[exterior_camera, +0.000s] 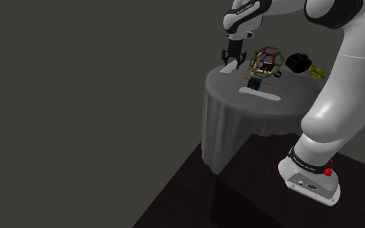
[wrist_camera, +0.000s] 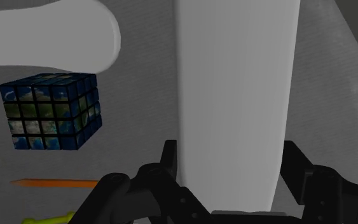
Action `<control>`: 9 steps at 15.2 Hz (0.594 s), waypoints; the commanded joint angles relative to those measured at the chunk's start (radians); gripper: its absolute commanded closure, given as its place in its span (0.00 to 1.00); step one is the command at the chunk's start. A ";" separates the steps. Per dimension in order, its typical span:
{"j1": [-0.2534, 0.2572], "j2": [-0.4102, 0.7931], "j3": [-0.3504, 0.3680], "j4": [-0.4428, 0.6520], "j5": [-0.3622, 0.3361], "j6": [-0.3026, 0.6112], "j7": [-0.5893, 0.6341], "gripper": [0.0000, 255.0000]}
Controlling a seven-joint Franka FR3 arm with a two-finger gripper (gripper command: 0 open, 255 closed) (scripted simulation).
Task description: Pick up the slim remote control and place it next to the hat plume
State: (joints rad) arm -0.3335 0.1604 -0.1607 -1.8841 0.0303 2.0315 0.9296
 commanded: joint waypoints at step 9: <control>0.001 -0.029 -0.001 0.097 -0.006 -0.126 0.006 1.00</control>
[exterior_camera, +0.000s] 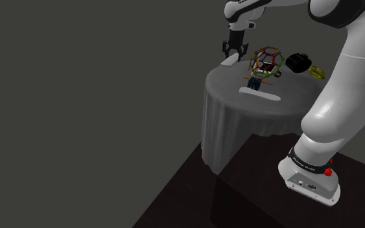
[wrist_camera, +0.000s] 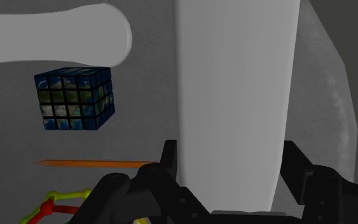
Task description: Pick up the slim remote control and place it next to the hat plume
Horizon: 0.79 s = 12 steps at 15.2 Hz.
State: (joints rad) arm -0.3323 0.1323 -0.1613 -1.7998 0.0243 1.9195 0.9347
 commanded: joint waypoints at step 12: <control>-0.039 -0.147 -0.038 -0.079 -0.027 -0.066 -0.069 1.00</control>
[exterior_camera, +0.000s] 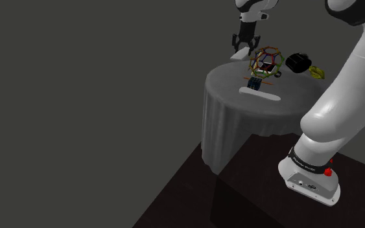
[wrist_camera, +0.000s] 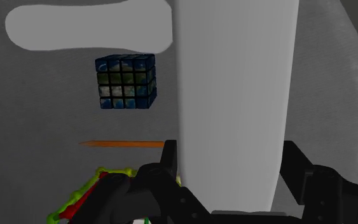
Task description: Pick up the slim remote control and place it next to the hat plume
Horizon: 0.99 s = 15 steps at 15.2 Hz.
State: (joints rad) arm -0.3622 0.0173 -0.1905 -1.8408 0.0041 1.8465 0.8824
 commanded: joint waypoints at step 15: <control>-0.154 -0.339 -0.166 -0.342 -0.122 0.021 -0.267 1.00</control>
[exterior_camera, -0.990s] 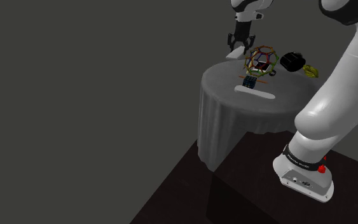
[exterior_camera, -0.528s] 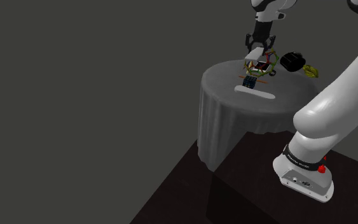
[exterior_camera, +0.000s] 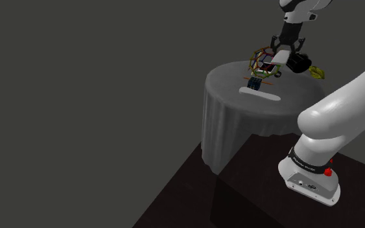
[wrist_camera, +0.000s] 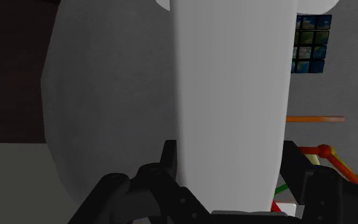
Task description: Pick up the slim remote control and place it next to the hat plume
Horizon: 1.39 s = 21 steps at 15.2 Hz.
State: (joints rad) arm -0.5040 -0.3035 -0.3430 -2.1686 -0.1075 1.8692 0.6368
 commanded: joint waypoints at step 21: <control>-0.152 -0.111 -0.230 -0.159 -0.136 0.084 -0.297 1.00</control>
State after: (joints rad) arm -0.6561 -0.4178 -0.5699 -2.3138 -0.2428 1.9357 0.3402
